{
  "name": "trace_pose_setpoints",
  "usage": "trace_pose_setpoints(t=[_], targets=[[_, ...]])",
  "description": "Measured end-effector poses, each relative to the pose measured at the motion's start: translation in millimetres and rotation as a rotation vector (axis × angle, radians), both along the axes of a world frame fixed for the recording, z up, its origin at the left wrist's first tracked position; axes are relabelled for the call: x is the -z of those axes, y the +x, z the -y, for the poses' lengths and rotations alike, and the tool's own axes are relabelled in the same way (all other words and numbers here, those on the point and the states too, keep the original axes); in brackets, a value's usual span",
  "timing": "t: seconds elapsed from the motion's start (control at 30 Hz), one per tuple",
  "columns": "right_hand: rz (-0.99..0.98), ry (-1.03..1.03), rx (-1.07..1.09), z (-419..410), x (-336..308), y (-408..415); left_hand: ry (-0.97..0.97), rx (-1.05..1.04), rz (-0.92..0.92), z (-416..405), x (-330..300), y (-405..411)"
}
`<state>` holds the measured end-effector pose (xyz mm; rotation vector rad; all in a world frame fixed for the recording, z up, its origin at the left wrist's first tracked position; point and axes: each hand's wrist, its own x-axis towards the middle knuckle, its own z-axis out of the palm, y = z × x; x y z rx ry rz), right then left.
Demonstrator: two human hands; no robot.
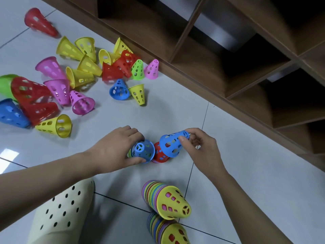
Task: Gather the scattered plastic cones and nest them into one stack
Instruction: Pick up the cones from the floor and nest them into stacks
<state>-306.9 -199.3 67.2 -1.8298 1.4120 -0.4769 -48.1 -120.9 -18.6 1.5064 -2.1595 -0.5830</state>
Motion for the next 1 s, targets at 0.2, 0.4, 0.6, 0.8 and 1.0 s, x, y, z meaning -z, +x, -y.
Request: trace_pose_setpoints(t=[0.2,0.4,0.6,0.8,1.0], targets=[[-0.095,-0.001,-0.042,-6,13,-2,0.061,0.008,0.048,-8,10,6],[-0.080,-0.002,-0.065,-8,20,5,0.102,-0.031,0.100,-23,11,33],[-0.004,0.055,-0.165,3,23,48,0.155,-0.340,0.330,-47,10,103],[0.004,0.125,-0.194,40,48,92,0.321,-0.434,0.407,-64,21,158],[0.026,0.231,-0.087,90,88,127,0.391,-0.440,0.347,-61,40,168]])
